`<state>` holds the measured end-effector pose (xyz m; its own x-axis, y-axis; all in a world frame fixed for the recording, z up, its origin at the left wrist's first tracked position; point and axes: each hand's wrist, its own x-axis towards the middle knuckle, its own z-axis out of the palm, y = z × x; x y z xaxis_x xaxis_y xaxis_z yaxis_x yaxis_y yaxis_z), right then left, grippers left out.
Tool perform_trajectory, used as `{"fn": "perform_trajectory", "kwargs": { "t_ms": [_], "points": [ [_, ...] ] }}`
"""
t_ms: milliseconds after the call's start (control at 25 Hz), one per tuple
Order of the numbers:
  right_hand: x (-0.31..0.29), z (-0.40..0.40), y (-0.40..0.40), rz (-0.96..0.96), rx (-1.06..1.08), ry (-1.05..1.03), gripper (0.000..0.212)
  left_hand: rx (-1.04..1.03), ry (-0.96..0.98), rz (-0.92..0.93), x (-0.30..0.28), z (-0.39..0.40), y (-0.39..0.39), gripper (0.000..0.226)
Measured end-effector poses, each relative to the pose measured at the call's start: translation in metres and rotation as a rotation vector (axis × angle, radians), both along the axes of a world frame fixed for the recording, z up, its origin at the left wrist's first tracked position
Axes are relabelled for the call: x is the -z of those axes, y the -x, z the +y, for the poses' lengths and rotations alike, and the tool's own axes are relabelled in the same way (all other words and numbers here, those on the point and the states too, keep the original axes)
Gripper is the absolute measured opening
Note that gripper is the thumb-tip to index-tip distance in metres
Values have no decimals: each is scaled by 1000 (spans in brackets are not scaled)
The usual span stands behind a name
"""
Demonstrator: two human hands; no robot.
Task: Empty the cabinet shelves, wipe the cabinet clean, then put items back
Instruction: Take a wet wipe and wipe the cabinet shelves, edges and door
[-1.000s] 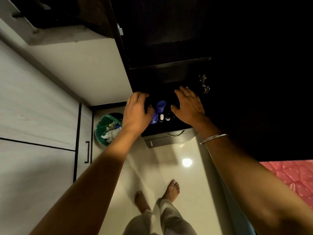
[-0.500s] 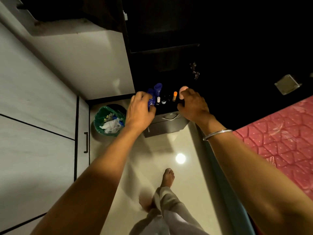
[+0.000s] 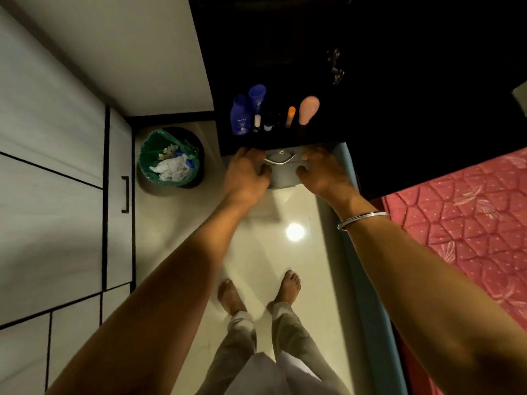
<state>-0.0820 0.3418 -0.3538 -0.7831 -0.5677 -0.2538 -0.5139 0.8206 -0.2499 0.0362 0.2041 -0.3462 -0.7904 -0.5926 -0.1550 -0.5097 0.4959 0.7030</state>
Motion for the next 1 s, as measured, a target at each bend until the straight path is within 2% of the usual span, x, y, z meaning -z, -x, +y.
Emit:
{"fn": "perform_trajectory", "kwargs": {
  "t_ms": [160, 280, 440, 560, 640, 720, 800, 880, 920, 1000],
  "points": [
    [59, 4, 13, -178, 74, -18, 38, -178, -127, -34, 44, 26, 16, 22],
    [95, 4, 27, -196, 77, 16, 32, -242, -100, -58, 76, 33, 28, 22],
    [145, -2, 41, -68, -248, -49, 49, 34, 103, -225, 123, 30, 44, 40],
    [174, -13, 54, -31, -355, -89, 58, 19, 77, -225, 143, 27, 54, 42],
    [186, -22, 60, -23, -209, 21, 46, -74, -22, -208, 158, 23, 63, 35],
    [204, -30, 65, -96, 109, 157, 32, -285, -224, -166, 178, 15, 72, 17],
    [223, -34, 77, -370, 446, 273, 35, -567, -495, -64, 199, 9, 81, 16],
    [239, -34, 87, -752, 725, 488, 37, -706, -668, -30, 211, 4, 90, 16],
    [242, -36, 91, -881, 787, 569, 34, -711, -708, -24, 215, 4, 94, 13],
    [245, -41, 94, -987, 823, 663, 19, -716, -752, -20, 223, 5, 101, 14]
  ]
}}
